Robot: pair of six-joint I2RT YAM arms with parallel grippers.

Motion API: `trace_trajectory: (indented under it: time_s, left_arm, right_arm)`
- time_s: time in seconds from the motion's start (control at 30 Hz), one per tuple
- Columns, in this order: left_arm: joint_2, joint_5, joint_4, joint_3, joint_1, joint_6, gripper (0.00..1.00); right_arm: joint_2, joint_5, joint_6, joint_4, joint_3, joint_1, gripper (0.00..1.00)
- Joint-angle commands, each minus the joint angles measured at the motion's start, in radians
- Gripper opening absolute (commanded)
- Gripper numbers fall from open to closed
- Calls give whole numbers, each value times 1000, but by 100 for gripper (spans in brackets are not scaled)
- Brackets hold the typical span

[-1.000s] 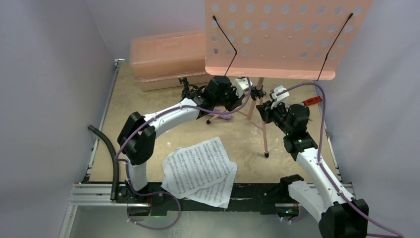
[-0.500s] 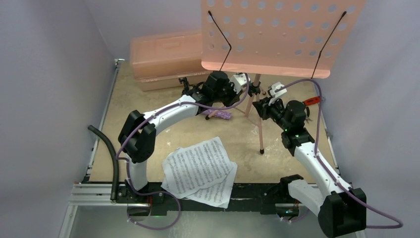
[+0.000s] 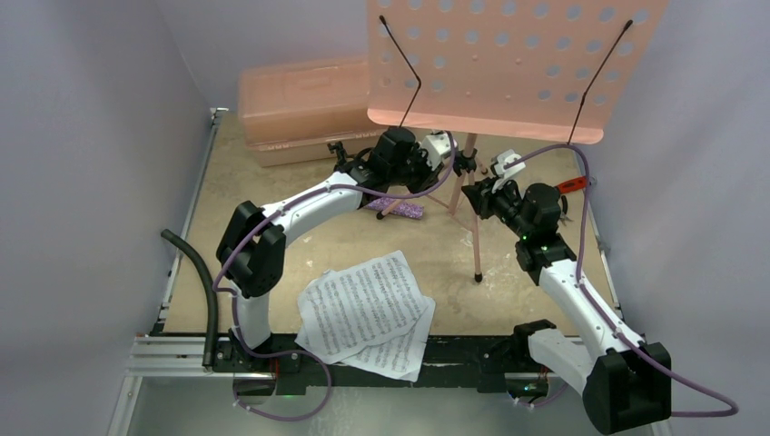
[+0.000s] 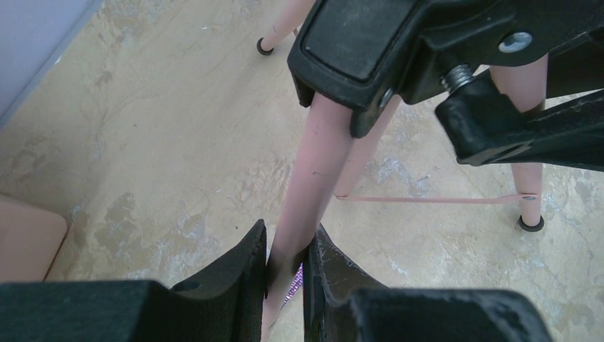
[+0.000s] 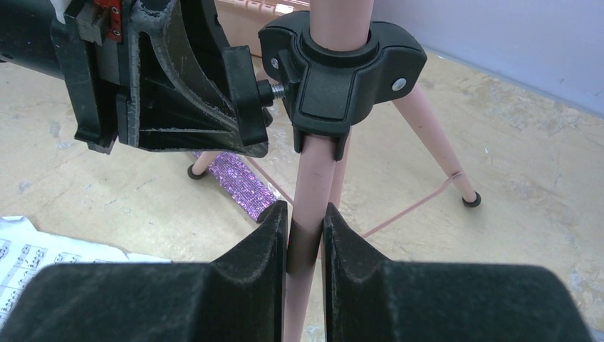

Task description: Set up the instrument practice props

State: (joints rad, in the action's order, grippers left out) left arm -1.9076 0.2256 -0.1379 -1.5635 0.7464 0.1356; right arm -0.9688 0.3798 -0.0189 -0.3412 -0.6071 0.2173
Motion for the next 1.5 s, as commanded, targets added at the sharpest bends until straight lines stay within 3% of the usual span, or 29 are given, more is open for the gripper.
trace_trajectory:
  time_s: [0.0, 0.23, 0.5, 0.8, 1.17, 1.3, 1.47]
  left_arm:
    - [-42, -195, 92, 1, -90, -37, 0]
    - [2, -161, 154, 72, -91, -32, 0]
    - [39, -147, 188, 115, -91, -28, 25]
    - [95, -151, 206, 121, -91, -58, 40]
    - [253, -129, 293, 261, -90, -97, 49]
    - [334, -172, 374, 360, -91, -122, 65]
    - [397, -209, 396, 424, -90, -128, 67]
  right_arm:
    - [50, 340, -21, 35, -11, 68, 0]
    - [75, 287, -34, 84, 2, 68, 0]
    - [76, 222, -48, 117, -15, 68, 33]
    - [98, 174, -52, 124, -9, 69, 47]
    - [88, 118, -55, 138, -14, 68, 51]
    - [86, 102, -60, 135, -11, 69, 53]
    - [76, 99, -56, 123, -12, 68, 54]
